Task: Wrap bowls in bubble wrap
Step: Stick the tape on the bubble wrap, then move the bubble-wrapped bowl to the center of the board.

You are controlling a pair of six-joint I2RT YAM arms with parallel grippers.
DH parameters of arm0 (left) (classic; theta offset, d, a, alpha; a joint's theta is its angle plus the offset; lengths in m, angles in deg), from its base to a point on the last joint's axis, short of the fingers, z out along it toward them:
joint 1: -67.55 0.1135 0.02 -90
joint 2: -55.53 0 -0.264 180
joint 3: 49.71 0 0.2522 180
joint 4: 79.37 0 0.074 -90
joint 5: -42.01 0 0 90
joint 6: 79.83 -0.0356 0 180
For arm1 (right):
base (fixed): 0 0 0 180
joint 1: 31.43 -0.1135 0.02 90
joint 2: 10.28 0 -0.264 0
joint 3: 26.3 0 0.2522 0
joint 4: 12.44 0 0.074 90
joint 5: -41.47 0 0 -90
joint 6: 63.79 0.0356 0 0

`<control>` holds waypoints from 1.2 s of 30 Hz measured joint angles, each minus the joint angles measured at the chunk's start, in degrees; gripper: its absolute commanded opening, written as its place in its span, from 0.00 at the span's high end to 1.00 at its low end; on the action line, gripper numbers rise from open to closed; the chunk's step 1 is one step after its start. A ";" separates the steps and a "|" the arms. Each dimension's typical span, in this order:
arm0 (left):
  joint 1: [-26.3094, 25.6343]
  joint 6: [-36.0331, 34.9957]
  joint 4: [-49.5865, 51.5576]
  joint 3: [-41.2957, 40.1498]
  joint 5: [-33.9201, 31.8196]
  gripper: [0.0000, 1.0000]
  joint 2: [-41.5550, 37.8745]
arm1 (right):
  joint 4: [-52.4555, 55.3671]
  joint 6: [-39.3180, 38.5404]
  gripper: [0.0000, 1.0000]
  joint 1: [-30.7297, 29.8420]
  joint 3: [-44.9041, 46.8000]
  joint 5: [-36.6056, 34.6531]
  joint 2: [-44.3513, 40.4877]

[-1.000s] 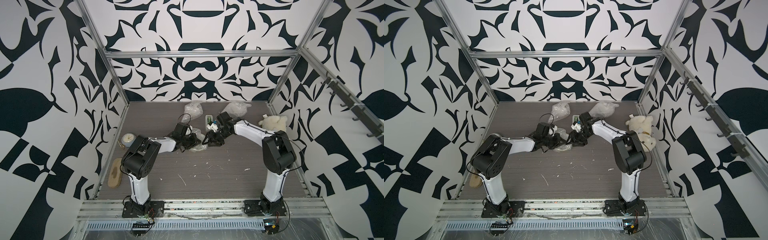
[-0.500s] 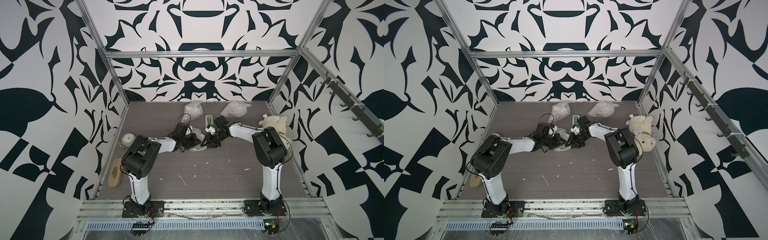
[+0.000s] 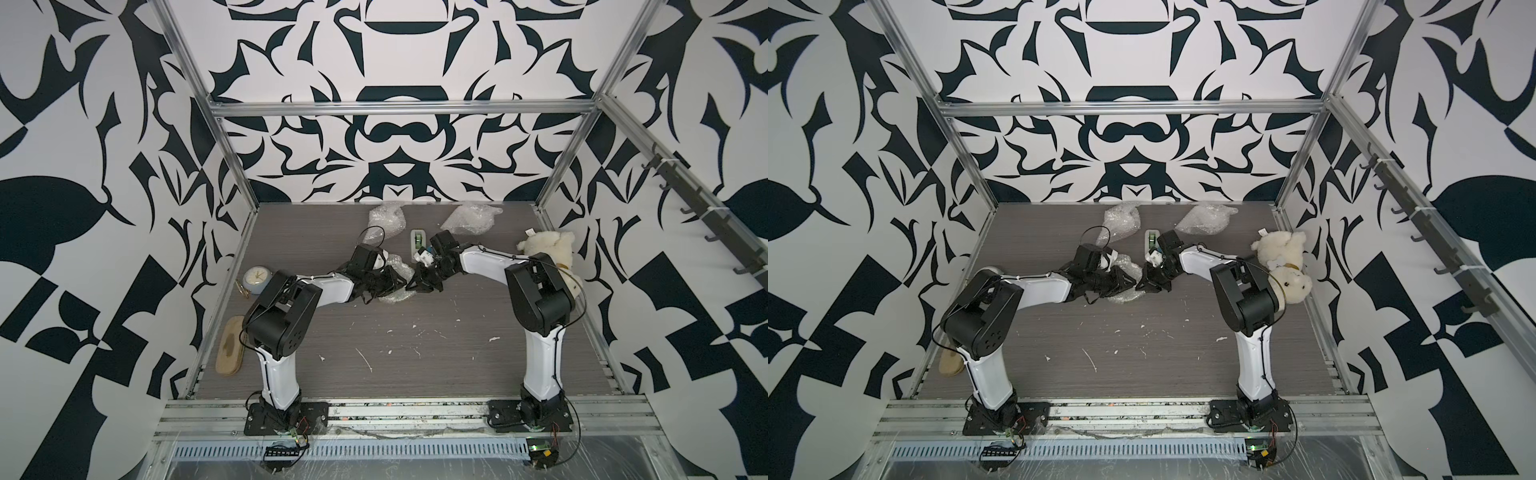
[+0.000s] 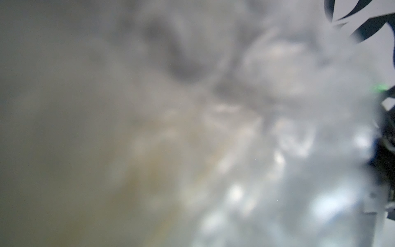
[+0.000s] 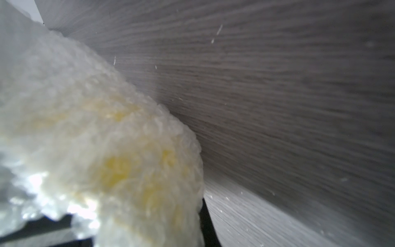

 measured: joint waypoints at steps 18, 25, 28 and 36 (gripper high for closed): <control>13.42 -9.81 22.80 5.31 -10.86 0.31 -22.25 | -5.14 10.01 0.64 -0.59 -16.02 2.89 12.33; 21.57 -10.64 24.30 -2.80 -11.10 0.27 -27.52 | -8.11 13.11 0.50 -0.57 -19.82 4.24 13.73; 25.20 -10.88 24.81 -6.21 -11.47 0.23 -30.01 | -7.85 12.83 0.49 -0.57 -19.76 4.15 13.53; 36.59 -10.93 24.52 -17.05 -15.96 0.10 -42.42 | -1.22 3.89 0.47 -0.07 -13.42 -0.98 1.99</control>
